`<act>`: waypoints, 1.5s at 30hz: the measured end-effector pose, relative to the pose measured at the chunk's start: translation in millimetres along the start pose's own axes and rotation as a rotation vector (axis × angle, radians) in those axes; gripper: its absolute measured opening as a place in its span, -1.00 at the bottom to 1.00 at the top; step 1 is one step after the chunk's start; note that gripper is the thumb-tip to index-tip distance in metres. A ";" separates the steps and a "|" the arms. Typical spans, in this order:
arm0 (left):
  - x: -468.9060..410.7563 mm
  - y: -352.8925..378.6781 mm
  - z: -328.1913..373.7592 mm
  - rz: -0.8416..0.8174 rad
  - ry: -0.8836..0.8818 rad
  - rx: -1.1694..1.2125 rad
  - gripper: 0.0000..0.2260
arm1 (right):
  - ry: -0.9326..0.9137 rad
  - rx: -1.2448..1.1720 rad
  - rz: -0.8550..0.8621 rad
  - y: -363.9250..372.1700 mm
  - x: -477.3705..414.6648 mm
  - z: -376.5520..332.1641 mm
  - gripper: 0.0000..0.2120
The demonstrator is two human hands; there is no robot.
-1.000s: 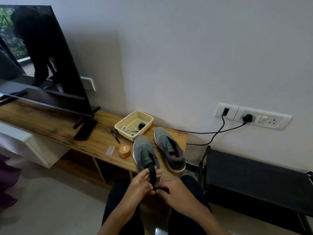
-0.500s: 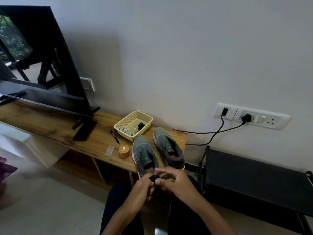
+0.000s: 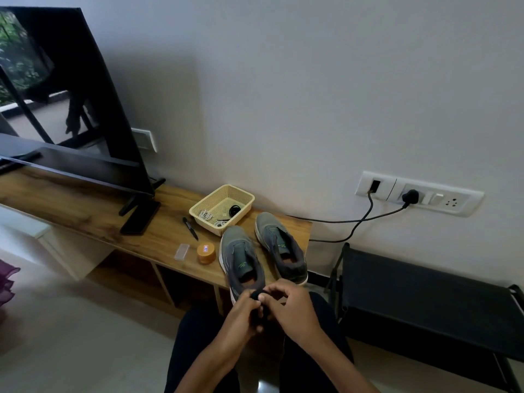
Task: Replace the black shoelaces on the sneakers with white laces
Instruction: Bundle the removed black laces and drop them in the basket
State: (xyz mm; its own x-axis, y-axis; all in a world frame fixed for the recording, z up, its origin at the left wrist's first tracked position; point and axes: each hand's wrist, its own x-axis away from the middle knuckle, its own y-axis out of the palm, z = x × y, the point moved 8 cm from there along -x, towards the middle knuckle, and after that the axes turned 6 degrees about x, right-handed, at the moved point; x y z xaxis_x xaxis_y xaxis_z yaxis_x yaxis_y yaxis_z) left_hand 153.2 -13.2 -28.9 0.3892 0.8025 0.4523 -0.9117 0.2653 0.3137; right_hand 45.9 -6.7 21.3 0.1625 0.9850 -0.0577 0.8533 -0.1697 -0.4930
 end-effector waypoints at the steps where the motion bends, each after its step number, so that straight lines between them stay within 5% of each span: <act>1: 0.4 3.0 -0.3 -0.029 -0.007 0.064 -0.76 | -0.029 0.021 0.020 0.1 0.6 -2.2 -0.74; 5: 4.6 13.5 3.0 -0.104 -0.062 0.314 -0.72 | -0.060 0.002 0.049 -2.5 -3.4 -2.6 -0.69; 8: -2.2 -4.6 11.4 0.003 -0.041 0.364 -0.69 | -0.056 -0.005 -0.003 2.8 -7.0 -1.4 -0.74; 16: -7.7 -20.5 38.1 -0.044 0.058 -0.155 -0.73 | 0.123 -0.305 -0.046 5.4 -25.8 22.7 -0.97; 25: -71.1 -51.9 84.7 0.188 0.182 -0.124 -0.86 | 0.295 -0.535 -0.219 29.7 -110.5 38.1 -0.89; 33: -207.8 -104.4 156.3 0.328 0.287 -0.085 -0.87 | 0.401 -0.586 -0.269 76.2 -280.2 48.0 -0.92; 40: -334.2 -163.1 187.8 0.437 0.202 -0.021 -0.87 | 0.443 -0.380 -0.183 131.5 -416.4 70.0 -0.84; 45: -388.9 -184.1 170.7 0.537 0.053 -0.171 -0.82 | 0.315 0.218 -0.127 160.3 -464.6 98.7 -0.67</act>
State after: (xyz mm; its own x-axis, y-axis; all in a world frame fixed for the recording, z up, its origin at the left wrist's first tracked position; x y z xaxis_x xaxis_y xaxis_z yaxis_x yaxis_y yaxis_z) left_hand 192.2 -465.4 -120.1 -0.1385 0.8731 0.4675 -0.9899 -0.1082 -0.0911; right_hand 58.2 -488.5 -116.6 0.2355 0.9344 0.2674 0.7569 -0.0038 -0.6535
